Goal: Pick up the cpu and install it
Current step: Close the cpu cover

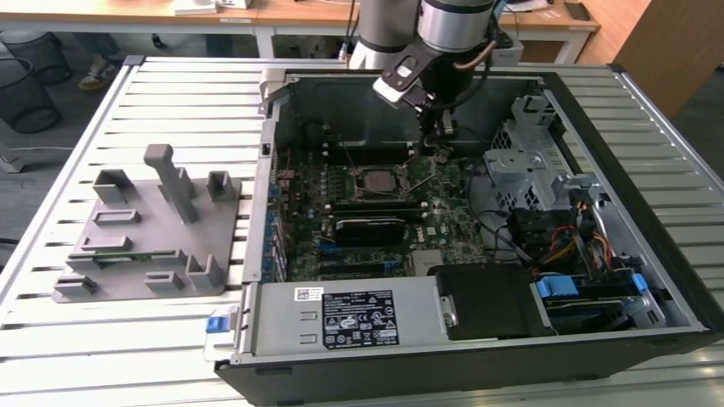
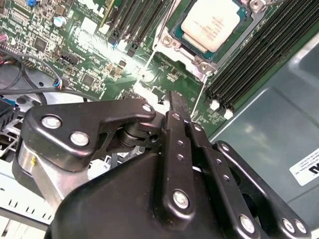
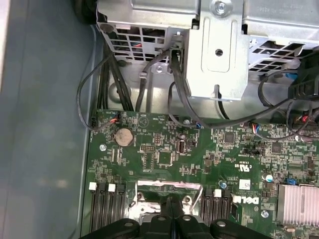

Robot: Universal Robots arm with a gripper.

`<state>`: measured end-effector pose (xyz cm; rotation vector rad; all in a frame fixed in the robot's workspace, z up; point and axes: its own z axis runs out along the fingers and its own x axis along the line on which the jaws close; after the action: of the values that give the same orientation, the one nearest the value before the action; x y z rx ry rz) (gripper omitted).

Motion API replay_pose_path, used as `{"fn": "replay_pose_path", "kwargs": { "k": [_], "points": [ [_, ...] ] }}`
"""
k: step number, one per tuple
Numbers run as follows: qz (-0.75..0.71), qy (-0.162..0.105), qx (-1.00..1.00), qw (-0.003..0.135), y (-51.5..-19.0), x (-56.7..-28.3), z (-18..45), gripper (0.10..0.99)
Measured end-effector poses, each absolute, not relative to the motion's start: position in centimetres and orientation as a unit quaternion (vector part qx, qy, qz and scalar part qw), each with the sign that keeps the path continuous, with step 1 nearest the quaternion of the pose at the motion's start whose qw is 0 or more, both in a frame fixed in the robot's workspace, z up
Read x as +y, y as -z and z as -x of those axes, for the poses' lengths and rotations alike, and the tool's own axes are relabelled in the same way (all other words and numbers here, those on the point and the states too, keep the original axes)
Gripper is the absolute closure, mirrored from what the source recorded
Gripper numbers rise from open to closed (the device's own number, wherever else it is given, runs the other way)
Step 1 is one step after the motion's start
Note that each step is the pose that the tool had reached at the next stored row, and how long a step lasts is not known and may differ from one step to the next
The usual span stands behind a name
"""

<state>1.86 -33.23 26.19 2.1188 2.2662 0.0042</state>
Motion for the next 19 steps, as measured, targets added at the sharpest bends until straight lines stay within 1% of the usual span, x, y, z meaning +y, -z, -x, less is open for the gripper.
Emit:
{"fn": "replay_pose_path", "kwargs": {
  "k": [19],
  "points": [
    [-0.684, -0.001, 0.730, 0.020, -25.9, -33.1, -3.3, 0.980]
  ]
}}
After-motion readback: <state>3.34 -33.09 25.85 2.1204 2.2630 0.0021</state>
